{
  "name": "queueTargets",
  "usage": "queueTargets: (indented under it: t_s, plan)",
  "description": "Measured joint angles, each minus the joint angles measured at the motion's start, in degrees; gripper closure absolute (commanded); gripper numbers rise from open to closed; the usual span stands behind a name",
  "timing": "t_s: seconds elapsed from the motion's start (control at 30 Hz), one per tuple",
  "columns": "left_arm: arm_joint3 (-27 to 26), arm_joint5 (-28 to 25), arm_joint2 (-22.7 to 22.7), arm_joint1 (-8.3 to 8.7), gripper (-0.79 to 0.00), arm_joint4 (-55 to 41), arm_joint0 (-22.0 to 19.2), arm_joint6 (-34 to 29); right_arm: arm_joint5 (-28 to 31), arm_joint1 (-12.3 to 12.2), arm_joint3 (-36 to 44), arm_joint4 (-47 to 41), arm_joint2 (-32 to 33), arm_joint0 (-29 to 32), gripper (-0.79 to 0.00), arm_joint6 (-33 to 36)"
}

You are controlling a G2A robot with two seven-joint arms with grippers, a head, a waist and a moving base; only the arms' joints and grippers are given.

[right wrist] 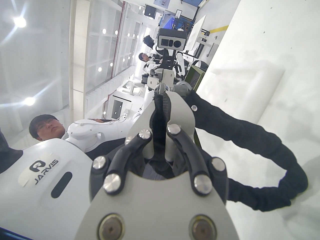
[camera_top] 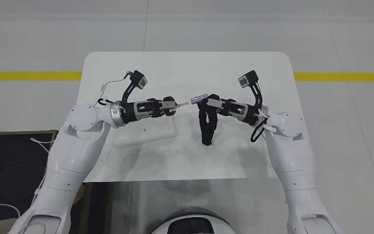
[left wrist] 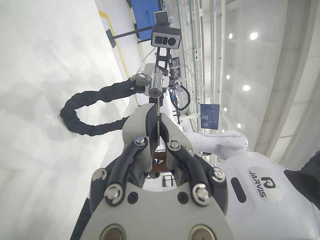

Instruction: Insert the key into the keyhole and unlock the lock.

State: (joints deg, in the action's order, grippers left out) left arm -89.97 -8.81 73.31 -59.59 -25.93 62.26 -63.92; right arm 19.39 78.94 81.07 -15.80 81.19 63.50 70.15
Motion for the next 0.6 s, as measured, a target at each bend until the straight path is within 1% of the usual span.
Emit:
queueTargets:
  t_s: [0.6]
  plan:
    - [0.5,0.3,1.2,-1.69,0.0,0.9,0.5,-1.3,0.8,-1.4,0.4,-1.4,-2.2,0.1,0.0,-1.7]
